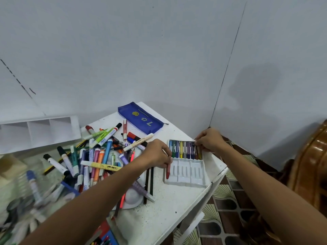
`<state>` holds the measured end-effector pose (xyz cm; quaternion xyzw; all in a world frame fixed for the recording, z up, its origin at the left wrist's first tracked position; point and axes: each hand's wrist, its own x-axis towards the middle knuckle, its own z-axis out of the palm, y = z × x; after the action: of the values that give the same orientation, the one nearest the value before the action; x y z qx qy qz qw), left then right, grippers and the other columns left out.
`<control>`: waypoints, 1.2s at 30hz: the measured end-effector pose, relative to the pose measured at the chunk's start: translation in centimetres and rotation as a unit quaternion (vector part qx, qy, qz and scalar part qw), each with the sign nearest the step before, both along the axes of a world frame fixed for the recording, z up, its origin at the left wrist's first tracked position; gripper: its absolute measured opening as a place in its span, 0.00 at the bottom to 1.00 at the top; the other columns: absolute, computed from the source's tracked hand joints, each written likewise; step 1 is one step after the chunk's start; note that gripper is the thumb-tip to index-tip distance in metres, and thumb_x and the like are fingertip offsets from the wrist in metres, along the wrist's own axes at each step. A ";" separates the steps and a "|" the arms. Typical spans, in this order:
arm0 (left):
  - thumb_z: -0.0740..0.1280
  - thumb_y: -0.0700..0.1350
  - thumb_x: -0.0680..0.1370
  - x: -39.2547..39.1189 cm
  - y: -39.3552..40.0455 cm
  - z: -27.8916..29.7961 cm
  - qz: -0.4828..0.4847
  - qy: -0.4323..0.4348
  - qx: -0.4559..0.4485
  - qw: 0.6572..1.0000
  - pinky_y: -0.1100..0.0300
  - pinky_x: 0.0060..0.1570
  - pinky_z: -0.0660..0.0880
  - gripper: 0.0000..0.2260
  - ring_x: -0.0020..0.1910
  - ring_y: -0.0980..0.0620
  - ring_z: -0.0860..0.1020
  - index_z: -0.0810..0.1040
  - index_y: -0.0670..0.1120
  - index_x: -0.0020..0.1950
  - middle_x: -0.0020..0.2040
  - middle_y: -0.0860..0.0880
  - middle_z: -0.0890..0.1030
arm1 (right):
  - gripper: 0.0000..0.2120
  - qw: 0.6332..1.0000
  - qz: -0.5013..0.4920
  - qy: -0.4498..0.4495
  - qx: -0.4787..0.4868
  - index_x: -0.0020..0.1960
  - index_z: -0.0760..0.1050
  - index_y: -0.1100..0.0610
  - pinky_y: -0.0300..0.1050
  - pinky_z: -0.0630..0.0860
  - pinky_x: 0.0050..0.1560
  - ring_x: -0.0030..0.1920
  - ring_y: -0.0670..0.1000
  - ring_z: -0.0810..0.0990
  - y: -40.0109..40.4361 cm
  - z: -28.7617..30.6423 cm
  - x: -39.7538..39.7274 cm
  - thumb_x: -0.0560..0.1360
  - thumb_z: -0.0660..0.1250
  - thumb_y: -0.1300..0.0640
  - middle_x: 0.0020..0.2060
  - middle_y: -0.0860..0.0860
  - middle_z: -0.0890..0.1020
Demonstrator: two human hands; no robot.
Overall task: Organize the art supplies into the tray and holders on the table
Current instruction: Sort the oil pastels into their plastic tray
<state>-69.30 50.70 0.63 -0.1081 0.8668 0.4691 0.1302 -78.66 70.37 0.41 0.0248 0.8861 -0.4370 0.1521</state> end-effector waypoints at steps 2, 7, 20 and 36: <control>0.76 0.35 0.70 0.0 0.0 -0.1 -0.009 0.016 -0.019 1.000 0.57 0.36 0.82 0.06 0.30 0.49 0.82 0.81 0.43 0.41 0.38 0.42 0.83 | 0.02 1.000 0.002 -0.002 0.009 0.42 0.80 0.62 0.39 0.73 0.26 0.34 0.52 0.81 0.1 -0.1 -0.2 0.73 0.71 0.66 0.39 0.58 0.83; 0.77 0.38 0.71 0.1 0.0 -0.8 -0.057 0.069 -0.098 0.991 0.66 0.33 0.78 0.07 0.31 0.54 0.81 0.83 0.41 0.48 0.40 0.46 0.83 | 0.08 1.000 -0.002 -0.004 0.005 0.41 0.75 0.60 0.42 0.74 0.28 0.34 0.54 0.80 0.9 -0.7 -0.2 0.70 0.74 0.68 0.39 0.59 0.81; 0.70 0.57 0.74 1.9 -2.7 -2.1 -0.299 0.314 -0.338 0.835 0.61 0.45 0.64 0.17 0.52 0.53 0.73 0.84 0.47 0.55 0.56 0.52 0.83 | 0.09 0.997 -0.012 -0.048 -0.057 0.35 0.76 0.61 0.39 0.69 0.22 0.23 0.49 0.75 2.5 -1.2 0.2 0.68 0.76 0.68 0.32 0.59 0.81; 0.64 0.58 0.78 3.1 -3.0 -3.2 -0.315 0.341 -0.376 0.802 0.55 0.45 0.72 0.17 0.51 0.51 0.74 0.84 0.48 0.55 0.59 0.52 0.82 | 0.09 0.999 -0.024 -0.014 -0.045 0.37 0.75 0.61 0.36 0.67 0.19 0.23 0.49 0.74 2.2 -1.7 0.8 0.70 0.75 0.66 0.29 0.56 0.80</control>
<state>-66.21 47.70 -2.59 0.2976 0.9499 0.0456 -0.0838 -77.81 72.53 -1.28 0.0452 0.8623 -0.4799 0.1552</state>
